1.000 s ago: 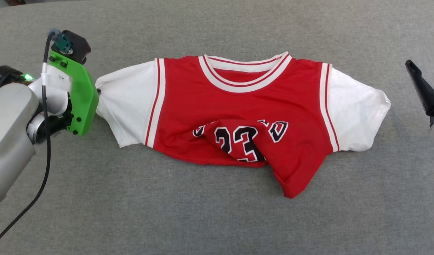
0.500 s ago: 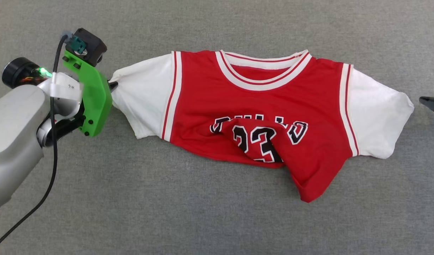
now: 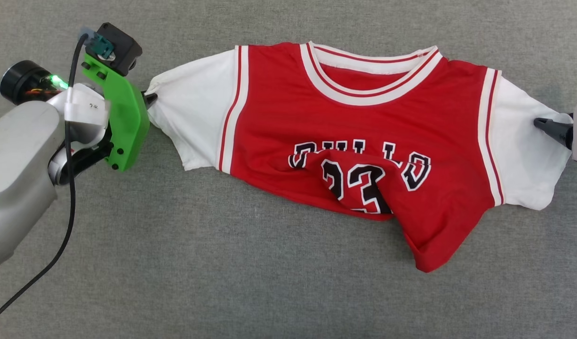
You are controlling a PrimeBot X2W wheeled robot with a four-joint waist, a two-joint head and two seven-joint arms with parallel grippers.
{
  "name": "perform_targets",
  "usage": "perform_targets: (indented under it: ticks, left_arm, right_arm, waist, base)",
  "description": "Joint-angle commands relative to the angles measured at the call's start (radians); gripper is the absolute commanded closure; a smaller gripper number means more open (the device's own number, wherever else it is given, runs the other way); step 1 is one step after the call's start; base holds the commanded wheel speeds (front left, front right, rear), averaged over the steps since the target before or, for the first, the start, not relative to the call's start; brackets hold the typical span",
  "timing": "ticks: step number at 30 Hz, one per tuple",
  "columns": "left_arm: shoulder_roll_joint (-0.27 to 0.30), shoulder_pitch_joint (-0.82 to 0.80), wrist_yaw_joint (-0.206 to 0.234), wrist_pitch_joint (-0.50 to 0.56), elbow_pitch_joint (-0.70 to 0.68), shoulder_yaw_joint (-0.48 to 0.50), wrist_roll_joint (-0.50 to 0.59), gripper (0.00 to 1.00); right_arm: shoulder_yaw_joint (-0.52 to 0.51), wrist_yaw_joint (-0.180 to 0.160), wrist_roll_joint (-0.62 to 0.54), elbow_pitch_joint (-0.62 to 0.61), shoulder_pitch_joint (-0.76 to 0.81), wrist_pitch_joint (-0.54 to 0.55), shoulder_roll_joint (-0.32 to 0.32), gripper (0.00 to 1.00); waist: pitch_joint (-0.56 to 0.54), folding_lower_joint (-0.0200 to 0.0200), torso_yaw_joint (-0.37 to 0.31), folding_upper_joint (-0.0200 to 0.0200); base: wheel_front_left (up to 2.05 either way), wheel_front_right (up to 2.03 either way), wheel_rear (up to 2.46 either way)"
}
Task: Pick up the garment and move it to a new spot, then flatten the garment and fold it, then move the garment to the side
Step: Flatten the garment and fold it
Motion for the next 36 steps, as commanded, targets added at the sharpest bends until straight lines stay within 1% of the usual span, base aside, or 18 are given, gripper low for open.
perform_targets:
  ticks: [1, 9, 16, 21, 25, 27, 31, 34, 36]
  left_arm:
    - [-0.001, -0.013, -0.002, -0.010, 0.011, -0.003, -0.003, 1.00]
    - [0.002, 0.007, -0.002, -0.054, 0.031, -0.026, -0.018, 1.00]
    - [0.026, 0.007, 0.002, -0.136, -0.002, -0.024, 0.004, 1.00]
    - [0.047, 0.001, 0.036, -0.221, -0.050, -0.003, 0.047, 1.00]
    - [0.065, -0.016, 0.071, -0.275, -0.105, 0.017, 0.081, 1.00]
    - [0.071, -0.027, 0.090, -0.295, -0.141, 0.031, 0.091, 1.00]
    - [0.076, -0.056, 0.124, -0.319, -0.201, 0.053, 0.113, 1.00]
    - [0.070, -0.089, 0.141, -0.325, -0.228, 0.069, 0.128, 1.00]
    - [0.063, -0.120, 0.144, -0.322, -0.237, 0.076, 0.141, 1.00]
  right_arm:
    - [0.037, -0.001, 0.016, 0.033, 0.045, -0.014, 0.040, 1.00]
    - [0.048, -0.001, 0.061, -0.020, 0.035, -0.172, -0.009, 1.00]
    - [0.079, -0.001, 0.080, -0.146, 0.074, -0.314, -0.088, 1.00]
    - [0.068, -0.001, 0.070, -0.227, 0.095, -0.418, -0.132, 1.00]
    - [0.039, -0.001, 0.059, -0.280, 0.101, -0.468, -0.148, 1.00]
    - [0.006, -0.001, 0.054, -0.309, 0.100, -0.489, -0.147, 1.00]
    - [-0.038, -0.001, 0.032, -0.362, 0.091, -0.499, -0.141, 1.00]
    - [-0.068, -0.001, 0.008, -0.396, 0.072, -0.491, -0.133, 1.00]
    - [-0.086, -0.001, -0.016, -0.411, 0.047, -0.482, -0.125, 1.00]
  waist:
    - [-0.017, 0.0000, -0.010, 0.0000]
    - [-0.122, 0.0000, -0.034, 0.0000]
    - [-0.216, 0.0000, -0.049, 0.0000]
    - [-0.278, 0.0000, -0.056, 0.0000]
    - [-0.314, 0.0000, -0.059, 0.0000]
    - [-0.328, 0.0000, -0.061, 0.0000]
    - [-0.335, 0.0000, -0.061, 0.0000]
    - [-0.321, 0.0000, -0.058, 0.0000]
    - [-0.301, 0.0000, -0.057, 0.0000]
  base:
    - [0.00, 0.00, 0.00]
    - [0.00, 0.00, 0.00]
    - [0.00, 0.00, 0.00]
    - [0.00, 0.00, 0.00]
    - [0.00, 0.00, 0.00]
    - [0.00, 0.00, 0.00]
    - [0.00, 0.00, 0.00]
    - [0.00, 0.00, 0.00]
    - [0.00, 0.00, 0.00]
